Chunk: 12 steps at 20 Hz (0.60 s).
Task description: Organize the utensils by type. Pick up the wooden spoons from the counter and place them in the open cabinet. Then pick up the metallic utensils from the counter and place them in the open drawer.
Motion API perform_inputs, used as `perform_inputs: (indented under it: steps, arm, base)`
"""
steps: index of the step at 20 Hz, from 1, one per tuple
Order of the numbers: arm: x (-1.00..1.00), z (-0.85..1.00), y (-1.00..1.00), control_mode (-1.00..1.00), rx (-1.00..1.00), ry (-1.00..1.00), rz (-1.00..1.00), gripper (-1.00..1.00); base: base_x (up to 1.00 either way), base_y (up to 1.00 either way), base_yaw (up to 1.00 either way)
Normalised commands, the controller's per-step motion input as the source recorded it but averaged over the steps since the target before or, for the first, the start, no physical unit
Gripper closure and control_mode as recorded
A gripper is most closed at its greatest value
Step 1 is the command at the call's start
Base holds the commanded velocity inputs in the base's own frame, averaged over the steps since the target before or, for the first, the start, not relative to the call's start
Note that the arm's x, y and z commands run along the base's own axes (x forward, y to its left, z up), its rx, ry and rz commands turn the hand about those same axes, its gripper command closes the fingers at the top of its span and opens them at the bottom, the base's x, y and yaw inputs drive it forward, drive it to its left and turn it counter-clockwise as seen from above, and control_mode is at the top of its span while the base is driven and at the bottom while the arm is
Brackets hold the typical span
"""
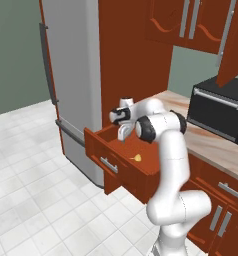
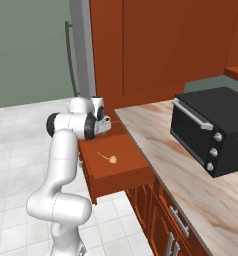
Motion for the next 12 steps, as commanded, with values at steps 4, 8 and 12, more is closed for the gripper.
perform_inputs:
  steps: [4,8,12]
  arm:
    - [-0.70,0.35,0.03,-1.00,0.00,-0.21,-0.18,-1.00]
    - [-0.71,0.34,0.06,-1.00,0.00,-0.21,-0.24,-1.00]
    - [-0.69,0.30,0.08,-1.00,0.00,-0.06,-0.32,-1.00]
  base:
    - [0.00,0.00,0.00]
    - [0.00,0.00,0.00]
    - [0.00,0.00,0.00]
